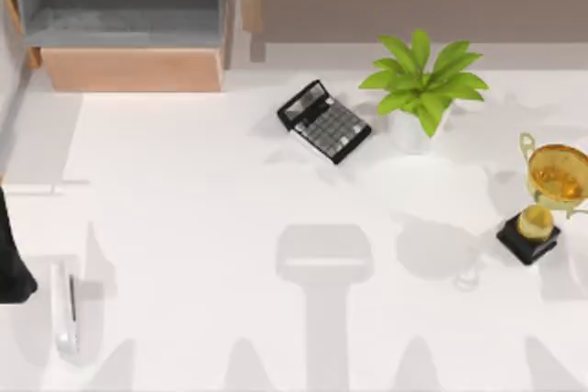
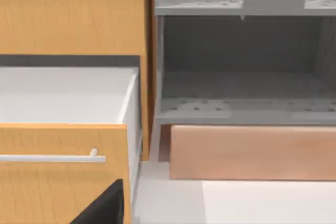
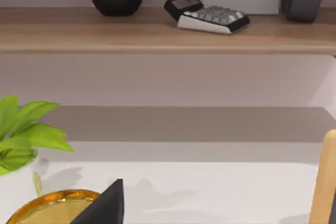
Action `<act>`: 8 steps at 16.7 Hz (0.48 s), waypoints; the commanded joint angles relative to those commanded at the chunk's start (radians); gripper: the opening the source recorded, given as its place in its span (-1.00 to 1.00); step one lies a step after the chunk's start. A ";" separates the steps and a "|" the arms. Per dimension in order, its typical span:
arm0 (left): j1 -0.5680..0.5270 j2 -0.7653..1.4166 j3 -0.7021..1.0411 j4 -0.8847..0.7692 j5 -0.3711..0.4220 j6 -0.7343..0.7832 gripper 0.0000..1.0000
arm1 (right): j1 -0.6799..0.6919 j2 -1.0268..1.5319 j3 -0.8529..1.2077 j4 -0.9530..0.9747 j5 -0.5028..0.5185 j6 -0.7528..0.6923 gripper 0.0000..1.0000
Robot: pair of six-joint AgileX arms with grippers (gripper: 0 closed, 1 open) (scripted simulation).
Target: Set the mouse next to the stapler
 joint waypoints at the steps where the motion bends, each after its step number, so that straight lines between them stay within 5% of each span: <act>1: 0.000 0.000 0.000 0.000 0.000 0.000 1.00 | 0.000 0.000 0.000 0.000 0.000 0.000 1.00; 8: 0.094 0.182 0.209 -0.107 -0.003 0.084 1.00 | 0.000 0.000 0.000 0.000 0.000 0.000 1.00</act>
